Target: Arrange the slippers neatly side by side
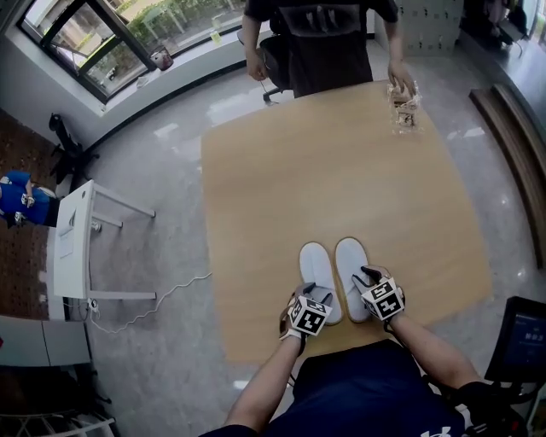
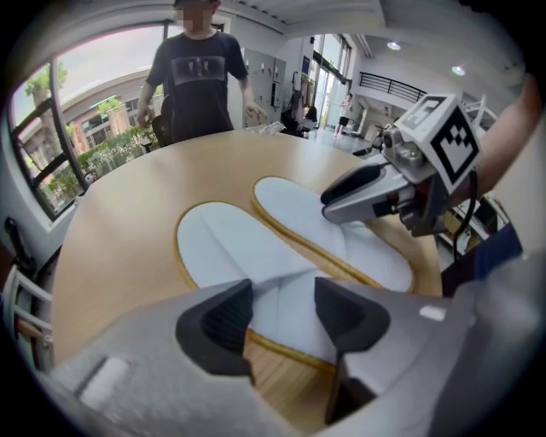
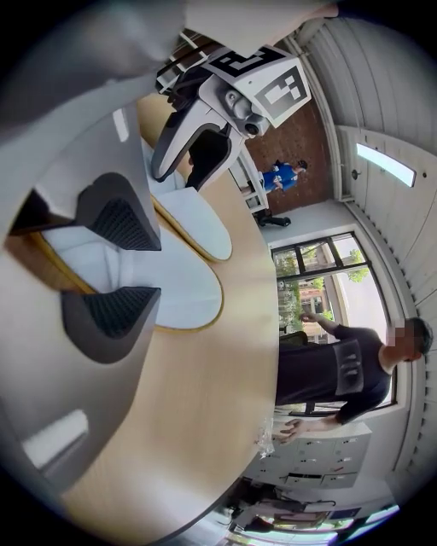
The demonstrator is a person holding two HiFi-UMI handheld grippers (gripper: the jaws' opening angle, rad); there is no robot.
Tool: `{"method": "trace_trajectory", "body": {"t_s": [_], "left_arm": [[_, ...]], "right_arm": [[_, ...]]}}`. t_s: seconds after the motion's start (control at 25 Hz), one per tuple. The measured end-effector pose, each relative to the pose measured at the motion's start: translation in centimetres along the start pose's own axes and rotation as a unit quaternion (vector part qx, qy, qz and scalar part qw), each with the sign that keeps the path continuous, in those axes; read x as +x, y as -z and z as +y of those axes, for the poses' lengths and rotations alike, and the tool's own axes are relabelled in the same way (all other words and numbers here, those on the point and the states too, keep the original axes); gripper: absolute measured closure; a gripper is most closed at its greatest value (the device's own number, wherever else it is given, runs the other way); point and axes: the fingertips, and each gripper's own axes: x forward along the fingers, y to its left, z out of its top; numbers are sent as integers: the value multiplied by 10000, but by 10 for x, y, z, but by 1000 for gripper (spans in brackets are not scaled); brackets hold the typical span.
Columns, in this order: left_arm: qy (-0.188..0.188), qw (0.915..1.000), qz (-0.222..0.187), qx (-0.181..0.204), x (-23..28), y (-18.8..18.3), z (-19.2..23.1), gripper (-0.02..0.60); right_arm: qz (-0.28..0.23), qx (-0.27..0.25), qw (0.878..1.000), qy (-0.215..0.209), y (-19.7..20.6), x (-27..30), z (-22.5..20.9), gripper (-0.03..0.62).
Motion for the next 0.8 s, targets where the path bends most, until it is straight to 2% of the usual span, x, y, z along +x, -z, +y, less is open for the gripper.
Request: {"method": "trace_trajectory", "body": {"t_s": [0.36,0.8], "left_arm": [[49,10000,44,-20,-2,0,-3,350],[77,9999,73,56,-3,3,-8,350]], "right_arm": [[-60,563,9984,53,-2,6,-1,453],[-74,680,9976,133,-1,7,0,456]]}}
